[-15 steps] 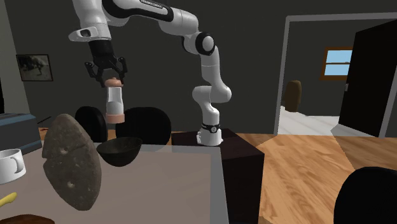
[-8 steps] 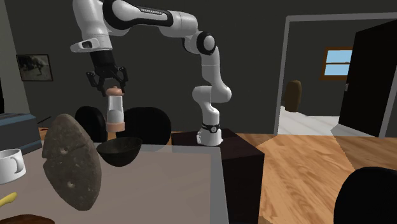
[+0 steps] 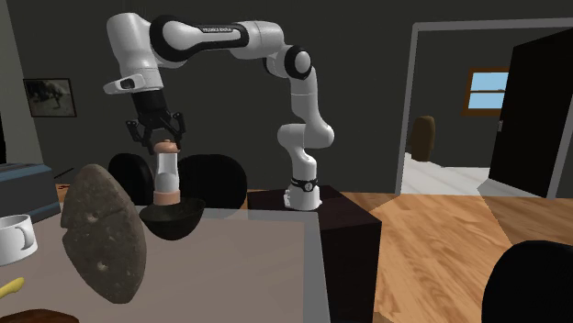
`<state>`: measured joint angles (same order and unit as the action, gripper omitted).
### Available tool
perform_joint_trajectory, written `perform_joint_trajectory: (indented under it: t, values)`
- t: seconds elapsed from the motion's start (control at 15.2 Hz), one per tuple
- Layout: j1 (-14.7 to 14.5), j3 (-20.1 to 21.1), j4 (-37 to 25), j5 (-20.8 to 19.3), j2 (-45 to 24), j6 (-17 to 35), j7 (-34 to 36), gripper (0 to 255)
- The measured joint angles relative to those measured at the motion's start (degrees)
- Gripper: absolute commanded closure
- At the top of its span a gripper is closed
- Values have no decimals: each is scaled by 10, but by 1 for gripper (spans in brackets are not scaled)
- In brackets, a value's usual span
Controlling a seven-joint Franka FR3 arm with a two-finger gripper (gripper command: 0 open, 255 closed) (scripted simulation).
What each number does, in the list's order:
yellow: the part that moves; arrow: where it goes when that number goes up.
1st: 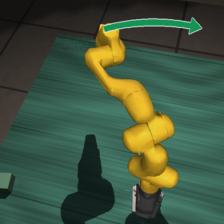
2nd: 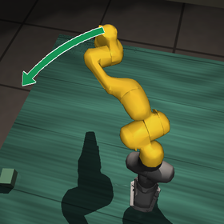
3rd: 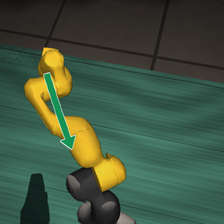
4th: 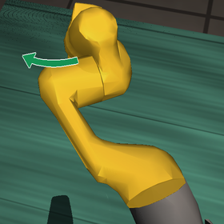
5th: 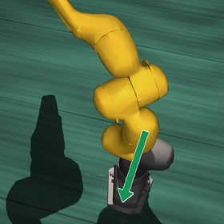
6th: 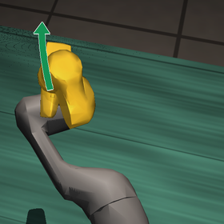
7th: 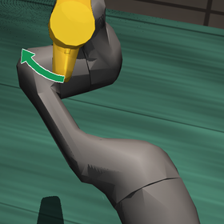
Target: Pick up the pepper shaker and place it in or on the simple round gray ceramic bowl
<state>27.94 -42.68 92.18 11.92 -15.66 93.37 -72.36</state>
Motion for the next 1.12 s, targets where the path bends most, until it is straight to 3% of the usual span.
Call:
perform_joint_trajectory:
  t: [0.66,0.73,1.12]
  values:
    - [-4,1,35,1,0,34,-2,255]
    - [-4,1,35,1,0,34,-2,0]
    - [-4,1,35,1,1,34,-2,0]
